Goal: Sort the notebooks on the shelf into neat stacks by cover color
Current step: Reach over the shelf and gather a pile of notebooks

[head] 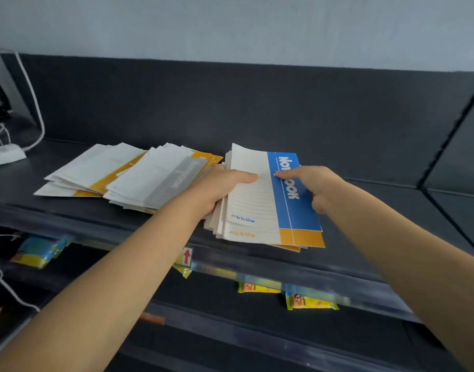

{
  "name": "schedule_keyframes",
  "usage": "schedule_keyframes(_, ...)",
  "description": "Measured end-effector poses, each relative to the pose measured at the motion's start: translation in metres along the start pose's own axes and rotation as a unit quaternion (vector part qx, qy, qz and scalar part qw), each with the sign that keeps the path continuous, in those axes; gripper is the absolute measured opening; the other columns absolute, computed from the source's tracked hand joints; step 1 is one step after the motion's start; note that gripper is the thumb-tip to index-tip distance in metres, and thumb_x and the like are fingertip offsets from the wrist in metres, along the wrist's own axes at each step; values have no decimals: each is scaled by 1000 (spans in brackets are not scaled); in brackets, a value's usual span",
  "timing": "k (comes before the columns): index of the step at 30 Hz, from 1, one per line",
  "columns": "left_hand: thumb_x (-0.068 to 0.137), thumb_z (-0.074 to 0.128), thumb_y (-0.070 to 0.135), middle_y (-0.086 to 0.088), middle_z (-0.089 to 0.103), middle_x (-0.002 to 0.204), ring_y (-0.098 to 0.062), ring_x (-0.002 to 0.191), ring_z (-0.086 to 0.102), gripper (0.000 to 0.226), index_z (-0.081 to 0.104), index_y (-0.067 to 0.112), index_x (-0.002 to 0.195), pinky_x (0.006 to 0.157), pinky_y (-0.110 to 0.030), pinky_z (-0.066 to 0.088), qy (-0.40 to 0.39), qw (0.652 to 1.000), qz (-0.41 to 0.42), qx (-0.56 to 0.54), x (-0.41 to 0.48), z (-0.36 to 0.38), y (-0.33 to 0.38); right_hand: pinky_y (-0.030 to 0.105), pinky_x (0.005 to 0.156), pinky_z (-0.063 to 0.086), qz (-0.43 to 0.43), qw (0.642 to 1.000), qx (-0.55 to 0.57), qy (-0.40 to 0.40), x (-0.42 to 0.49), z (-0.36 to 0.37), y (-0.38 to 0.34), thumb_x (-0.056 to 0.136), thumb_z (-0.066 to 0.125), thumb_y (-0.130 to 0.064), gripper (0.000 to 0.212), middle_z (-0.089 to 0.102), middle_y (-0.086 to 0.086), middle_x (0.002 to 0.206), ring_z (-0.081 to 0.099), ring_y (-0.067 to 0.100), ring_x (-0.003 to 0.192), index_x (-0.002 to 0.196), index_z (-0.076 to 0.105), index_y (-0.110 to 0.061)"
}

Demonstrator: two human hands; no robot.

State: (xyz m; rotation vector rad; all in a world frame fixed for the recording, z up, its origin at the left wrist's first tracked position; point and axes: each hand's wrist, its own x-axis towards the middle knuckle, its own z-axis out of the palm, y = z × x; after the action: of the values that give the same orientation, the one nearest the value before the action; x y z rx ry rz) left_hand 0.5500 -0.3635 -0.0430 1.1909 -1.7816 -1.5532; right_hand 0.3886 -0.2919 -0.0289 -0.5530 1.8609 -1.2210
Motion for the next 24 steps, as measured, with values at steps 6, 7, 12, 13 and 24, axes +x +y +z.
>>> schedule_keyframes(6, 84, 74, 30, -3, 75, 98, -19, 82, 74, 34, 64, 16, 114, 69, -33, 59, 19, 1000, -11, 8, 36, -37, -3, 41, 73, 57, -15, 999, -50, 6, 32, 39, -23, 73, 81, -32, 51, 67, 9, 99, 67, 26, 85, 107, 50, -11)
schedule_keyframes(7, 82, 76, 32, -3, 75, 99, -20, 83, 74, 40, 63, 14, 116, 72, -35, 60, 22, 1000, -12, 17, 43, -41, -1, 41, 73, 56, -14, 999, -52, 7, 38, 41, -26, 73, 81, -32, 51, 66, 10, 100, 67, 26, 86, 108, 50, -11)
schedule_keyframes(12, 81, 75, 40, -3, 71, 110, -16, 90, 70, 49, 61, 14, 120, 77, -33, 57, 13, 990, 5, 142, 74, -50, 2, 45, 80, 56, -13, 997, -69, 23, 65, 49, -32, 75, 80, -29, 54, 64, 14, 110, 65, 30, 96, 114, 49, -8)
schedule_keyframes(13, 84, 72, 39, -1, 69, 115, -14, 92, 68, 47, 60, 17, 123, 70, -27, 54, -1, 984, 15, 179, 78, -50, 1, 47, 82, 55, -15, 997, -76, 27, 70, 52, -30, 75, 80, -28, 55, 64, 14, 110, 65, 30, 97, 114, 49, -7)
schedule_keyframes(24, 84, 65, 48, -4, 51, 131, -24, 119, 49, 59, 48, 16, 130, 77, -32, 43, 72, 831, 185, 519, 84, -49, 5, 46, 92, 50, -98, 947, -280, 128, 88, 74, -17, 75, 75, -44, 64, 56, 11, 123, 55, 30, 111, 123, 50, -9)
